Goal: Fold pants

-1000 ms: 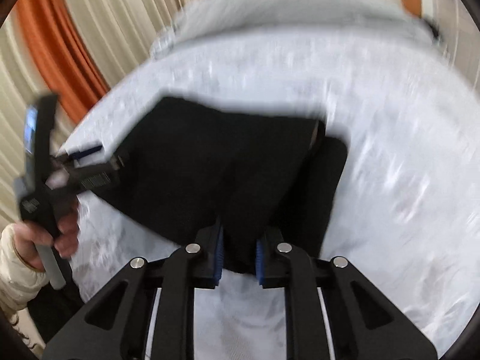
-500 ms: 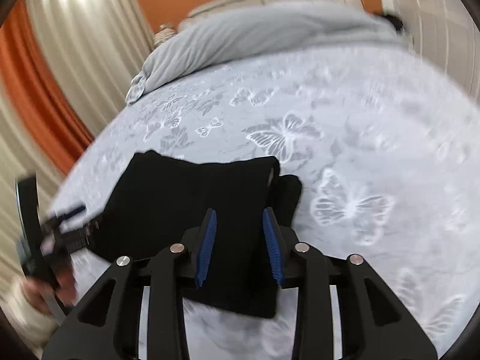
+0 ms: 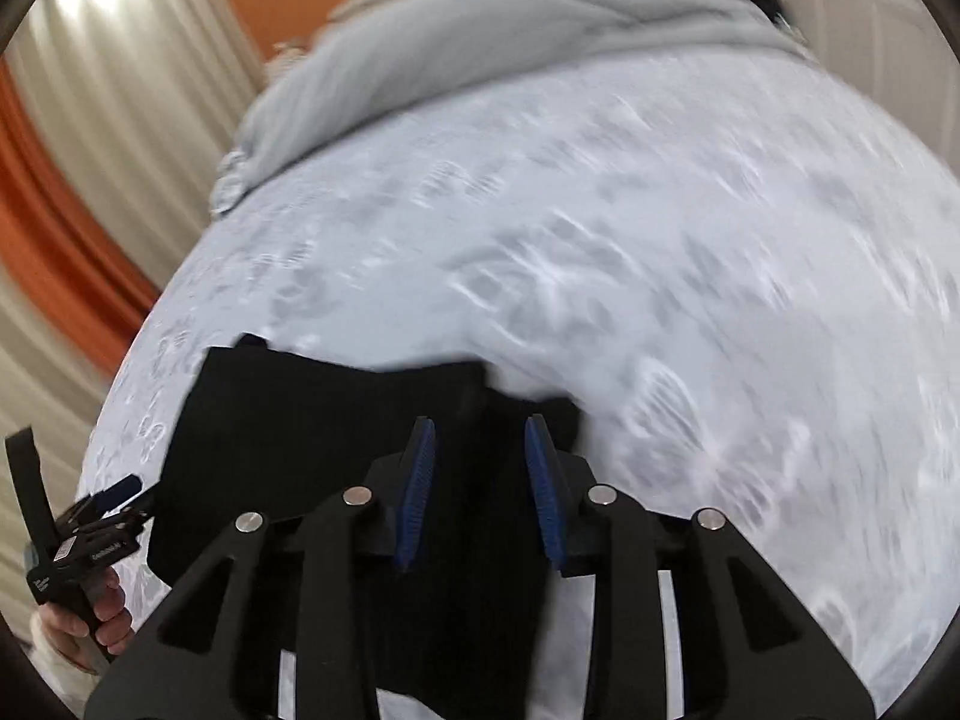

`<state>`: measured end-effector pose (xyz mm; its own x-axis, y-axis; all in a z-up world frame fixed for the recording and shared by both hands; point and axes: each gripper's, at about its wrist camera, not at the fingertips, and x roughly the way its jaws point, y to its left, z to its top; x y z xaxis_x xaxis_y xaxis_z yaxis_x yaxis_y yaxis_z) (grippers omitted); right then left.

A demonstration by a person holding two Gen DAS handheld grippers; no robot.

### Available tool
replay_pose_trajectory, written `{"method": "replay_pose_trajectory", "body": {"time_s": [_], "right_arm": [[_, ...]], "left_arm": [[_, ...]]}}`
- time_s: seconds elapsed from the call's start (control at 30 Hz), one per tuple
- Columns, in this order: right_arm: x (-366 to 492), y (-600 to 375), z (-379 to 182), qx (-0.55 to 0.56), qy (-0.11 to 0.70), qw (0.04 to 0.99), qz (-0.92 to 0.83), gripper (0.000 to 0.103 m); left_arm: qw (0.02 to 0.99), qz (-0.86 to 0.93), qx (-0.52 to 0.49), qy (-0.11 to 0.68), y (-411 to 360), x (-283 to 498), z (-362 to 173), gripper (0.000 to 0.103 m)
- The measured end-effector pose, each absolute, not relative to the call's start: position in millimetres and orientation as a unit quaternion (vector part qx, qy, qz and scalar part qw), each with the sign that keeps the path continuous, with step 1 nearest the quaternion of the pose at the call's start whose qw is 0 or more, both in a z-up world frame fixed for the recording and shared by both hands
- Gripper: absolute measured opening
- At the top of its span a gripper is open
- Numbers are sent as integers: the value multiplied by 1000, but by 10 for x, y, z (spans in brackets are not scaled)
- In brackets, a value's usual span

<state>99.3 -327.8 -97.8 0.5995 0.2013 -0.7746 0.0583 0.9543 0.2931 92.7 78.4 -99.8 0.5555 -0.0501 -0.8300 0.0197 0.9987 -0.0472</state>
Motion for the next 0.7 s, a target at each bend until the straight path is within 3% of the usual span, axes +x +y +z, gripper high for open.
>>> {"method": "replay_pose_trajectory", "body": {"time_s": [0.3,0.43,0.7], "right_arm": [[847,-2614,-1136,-24,457,885,82,31],[817,-2587,-984,-36,429,899,84,31],[849,-2446,-1160,-43,471,869,145,31]], "left_arm": [[891,-2,20,453,694,865,-998,89],[890,4,18,456,719,892,-1030,94],[890,-3,27,455,740,877,-1052,96]]}}
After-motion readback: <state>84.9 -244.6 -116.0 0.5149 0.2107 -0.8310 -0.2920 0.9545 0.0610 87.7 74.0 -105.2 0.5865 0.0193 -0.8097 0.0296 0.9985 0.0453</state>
